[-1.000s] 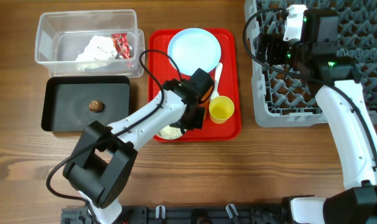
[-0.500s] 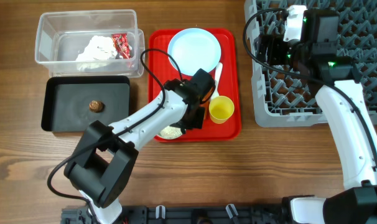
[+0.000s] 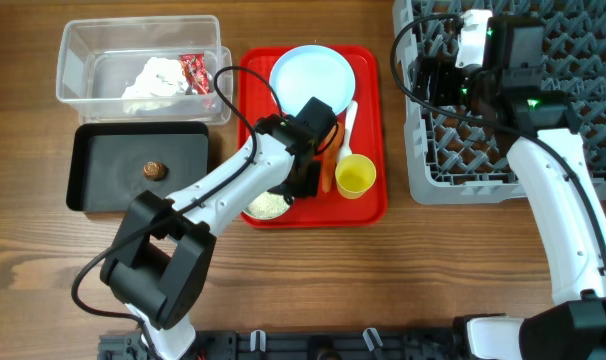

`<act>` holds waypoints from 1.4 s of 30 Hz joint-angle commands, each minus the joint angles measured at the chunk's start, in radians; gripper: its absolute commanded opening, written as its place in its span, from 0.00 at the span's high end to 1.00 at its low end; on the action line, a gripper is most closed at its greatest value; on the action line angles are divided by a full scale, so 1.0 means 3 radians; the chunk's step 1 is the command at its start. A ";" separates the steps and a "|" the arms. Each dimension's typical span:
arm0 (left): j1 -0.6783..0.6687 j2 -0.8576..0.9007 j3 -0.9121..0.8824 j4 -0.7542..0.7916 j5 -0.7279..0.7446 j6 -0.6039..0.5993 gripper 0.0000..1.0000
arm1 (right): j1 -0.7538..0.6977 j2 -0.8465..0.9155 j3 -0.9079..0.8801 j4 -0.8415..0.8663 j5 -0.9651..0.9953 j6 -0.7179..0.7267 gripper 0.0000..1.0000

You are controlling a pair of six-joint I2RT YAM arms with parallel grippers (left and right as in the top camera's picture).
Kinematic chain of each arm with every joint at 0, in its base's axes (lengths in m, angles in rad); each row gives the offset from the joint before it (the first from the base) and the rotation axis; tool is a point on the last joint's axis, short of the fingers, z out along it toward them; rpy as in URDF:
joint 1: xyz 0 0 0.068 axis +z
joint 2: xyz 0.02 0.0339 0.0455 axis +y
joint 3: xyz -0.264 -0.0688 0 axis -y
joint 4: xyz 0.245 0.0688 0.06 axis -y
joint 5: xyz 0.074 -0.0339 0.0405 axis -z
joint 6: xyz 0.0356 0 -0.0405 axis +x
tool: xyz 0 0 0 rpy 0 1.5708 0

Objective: Sort waste into correct bins and load items into the dishwasher rack
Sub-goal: 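Grasp the green rice bowl with the left gripper, then tip the green bowl over the black tray to pour out the rice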

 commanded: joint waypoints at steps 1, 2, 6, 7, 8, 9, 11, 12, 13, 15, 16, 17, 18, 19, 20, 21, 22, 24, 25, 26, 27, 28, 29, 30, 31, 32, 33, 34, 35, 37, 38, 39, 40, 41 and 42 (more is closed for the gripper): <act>0.0013 0.0102 0.0057 0.0034 -0.0075 0.0015 0.85 | -0.0001 -0.0078 0.0019 -0.0032 0.0057 0.0036 0.01; 0.0013 0.0135 0.0057 0.0041 -0.0076 0.0015 0.85 | -0.0003 -0.0078 0.0019 -0.0042 0.0057 0.0036 0.01; 0.0013 0.0226 0.0057 0.0043 -0.0075 0.0015 0.86 | -0.0003 -0.0078 0.0019 -0.0055 0.0057 0.0036 0.01; 0.0013 0.0242 0.0057 0.0043 -0.0076 0.0015 0.86 | -0.0001 -0.0078 0.0019 -0.0055 0.0057 0.0036 0.00; 0.0013 0.0258 0.0057 0.0043 -0.0076 0.0014 0.86 | -0.0001 -0.0078 0.0019 -0.0053 0.0057 0.0036 0.00; 0.0011 0.0267 0.0057 0.0045 -0.0075 0.0015 0.86 | -0.0003 -0.0078 0.0019 -0.0055 0.0057 0.0036 0.00; 0.0013 0.0289 0.0057 0.0042 -0.0075 0.0015 0.96 | -0.0003 -0.0078 0.0019 -0.0055 0.0057 0.0037 0.01; 0.0013 0.0289 0.0057 0.0041 -0.0076 0.0015 0.96 | -0.0001 -0.0078 0.0019 -0.0055 0.0057 0.0034 0.00; 0.0013 0.0282 0.0057 0.0042 -0.0075 0.0015 0.96 | -0.0003 -0.0078 0.0019 -0.0055 0.0057 0.0036 0.00; 0.0013 0.0270 0.0058 0.0028 -0.0060 0.0015 0.96 | -0.0003 -0.0078 0.0019 -0.0055 0.0057 0.0036 0.01; 0.0013 0.0242 0.0067 -0.0011 -0.0043 0.0014 0.96 | -0.0003 -0.0078 0.0019 -0.0056 0.0057 0.0036 0.01; 0.0013 0.0212 0.0088 -0.0057 -0.0034 0.0014 0.96 | -0.0003 -0.0078 0.0019 -0.0060 0.0058 0.0034 0.00; 0.0017 0.0169 0.0128 -0.0131 -0.0037 0.0014 0.96 | -0.0003 -0.0078 0.0019 -0.0062 0.0057 0.0034 0.00; 0.0015 0.0132 0.0170 -0.0189 -0.0037 0.0014 0.96 | -0.0001 -0.0078 0.0019 -0.0062 0.0057 0.0036 0.00; 0.0017 0.0093 0.0220 -0.0242 -0.0037 0.0015 0.96 | -0.0001 -0.0078 0.0019 -0.0061 0.0057 0.0034 0.00; 0.0017 0.0020 0.0305 -0.0317 -0.0037 0.0015 0.96 | -0.0003 -0.0078 0.0019 -0.0061 0.0057 0.0034 0.01; 0.0017 -0.0036 0.0357 -0.0347 -0.0037 0.0015 0.96 | -0.0003 -0.0078 0.0019 -0.0062 0.0058 0.0034 0.00; 0.0017 -0.0156 0.0434 -0.0373 -0.0036 0.0014 0.96 | -0.0003 -0.0078 0.0019 -0.0062 0.0058 0.0033 0.00; 0.0025 -0.0252 0.0454 -0.0374 -0.0036 0.0014 0.96 | -0.0003 -0.0078 0.0019 -0.0066 0.0060 0.0031 0.01; 0.0045 -0.0320 0.0454 -0.0376 -0.0036 0.0014 0.96 | -0.0003 -0.0078 0.0019 -0.0070 0.0071 0.0034 0.00; 0.0080 -0.0393 0.0454 -0.0399 -0.0033 0.0011 0.96 | -0.0003 -0.0078 0.0019 -0.0076 0.0072 0.0032 0.01; 0.0127 -0.0454 0.0454 -0.0427 -0.0022 0.0011 0.96 | -0.0003 -0.0078 0.0019 -0.0079 0.0078 0.0033 0.01; 0.0191 -0.0510 0.0453 -0.0462 0.0006 0.0011 0.96 | -0.0001 -0.0078 0.0019 -0.0079 0.0083 0.0034 0.00; 0.0253 -0.0554 0.0453 -0.0488 0.0045 0.0013 0.96 | -0.0003 -0.0078 0.0019 -0.0078 0.0083 0.0034 0.00; 0.0336 -0.0596 0.0453 -0.0516 0.0092 0.0014 0.96 | -0.0001 -0.0078 0.0019 -0.0078 0.0083 0.0033 0.01; 0.0446 -0.0638 0.0453 -0.0551 0.0149 0.0015 0.96 | -0.0003 -0.0078 0.0019 -0.0078 0.0083 0.0033 0.00; 0.0582 -0.0669 0.0453 -0.0581 0.0217 0.0019 0.96 | -0.0003 -0.0078 0.0019 -0.0078 0.0083 0.0033 0.00; 0.0701 -0.0682 0.0453 -0.0594 0.0306 0.0079 0.96 | -0.0001 -0.0078 0.0019 -0.0079 0.0083 0.0032 0.00; 0.0832 -0.0682 0.0453 -0.0595 0.0445 0.0184 0.96 | -0.0001 -0.0078 0.0019 -0.0078 0.0083 0.0032 0.00; 0.1130 -0.0682 0.0450 -0.0593 0.0740 0.0366 0.96 | -0.0003 -0.0078 0.0019 -0.0080 0.0083 0.0032 0.00; 0.1294 -0.0682 0.0450 -0.0593 0.0858 0.0443 0.96 | -0.0003 -0.0078 0.0019 -0.0081 0.0083 0.0031 0.01; 0.1488 -0.0682 0.0450 -0.0593 0.0994 0.0546 0.96 | -0.0003 -0.0078 0.0019 -0.0090 0.0084 0.0013 0.01; 0.1606 -0.0682 0.0450 -0.0593 0.1062 0.0591 0.96 | -0.0003 -0.0078 0.0019 -0.0095 0.0083 -0.0006 0.00; 0.1720 -0.0682 0.0449 -0.0593 0.1136 0.0642 0.96 | -0.0001 -0.0078 0.0019 -0.0104 0.0083 -0.0042 0.00; 0.1831 -0.0682 0.0449 -0.0593 0.1188 0.0682 0.96 | -0.0001 -0.0078 0.0019 -0.0117 0.0099 -0.0052 0.00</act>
